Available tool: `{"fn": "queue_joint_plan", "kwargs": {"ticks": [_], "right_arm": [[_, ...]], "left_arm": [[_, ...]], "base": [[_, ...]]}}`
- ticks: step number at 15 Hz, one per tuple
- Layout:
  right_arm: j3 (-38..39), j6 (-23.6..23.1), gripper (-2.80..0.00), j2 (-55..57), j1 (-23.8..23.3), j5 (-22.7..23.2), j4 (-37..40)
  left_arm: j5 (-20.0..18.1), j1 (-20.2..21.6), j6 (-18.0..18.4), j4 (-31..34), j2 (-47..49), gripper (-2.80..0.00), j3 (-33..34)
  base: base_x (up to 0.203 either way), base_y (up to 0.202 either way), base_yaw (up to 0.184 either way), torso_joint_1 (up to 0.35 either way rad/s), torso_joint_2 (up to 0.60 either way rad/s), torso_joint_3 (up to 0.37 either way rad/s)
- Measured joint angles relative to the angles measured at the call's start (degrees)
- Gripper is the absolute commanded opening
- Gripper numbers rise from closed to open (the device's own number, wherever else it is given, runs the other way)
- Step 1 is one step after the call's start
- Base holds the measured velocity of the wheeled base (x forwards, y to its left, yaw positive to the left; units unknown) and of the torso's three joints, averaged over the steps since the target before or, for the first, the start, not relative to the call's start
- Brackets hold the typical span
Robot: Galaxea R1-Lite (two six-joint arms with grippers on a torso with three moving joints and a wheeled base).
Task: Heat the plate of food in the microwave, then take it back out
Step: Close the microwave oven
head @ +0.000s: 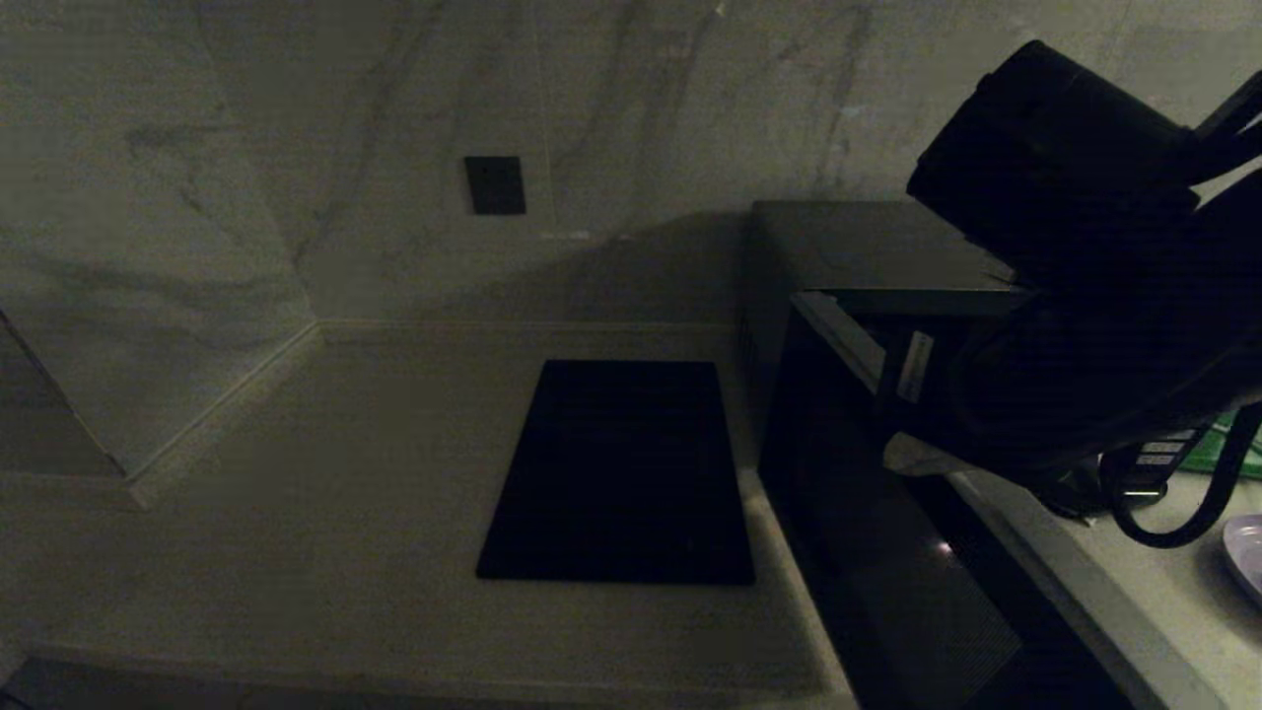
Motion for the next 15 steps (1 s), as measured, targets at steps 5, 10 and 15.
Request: {"fn": "queue_joint_plan", "kwargs": {"ticks": [5, 10, 15], "right_arm": [[1.05, -1.29, -2.8, -1.57, -6.31, 0.0, -0.09], [1.44, -2.72, -2.8, -2.22, -12.63, -0.01, -0.43], [1.41, -4.3, -2.8, -2.54, -17.85, 0.02, -0.88]], "left_arm": [[0.0, -0.02, 0.02, -0.02, 0.0, -2.8, 0.0], [0.02, 0.0, 0.03, -0.02, 0.0, -2.8, 0.0], [0.0, 0.0, 0.04, 0.0, 0.0, -2.8, 0.0]], "base": [[0.0, 0.0, 0.0, 0.0, 0.0, 0.0], [0.0, 0.0, 0.0, 0.0, 0.0, 0.0], [0.0, 0.0, 0.0, 0.0, 0.0, 0.0]]}}
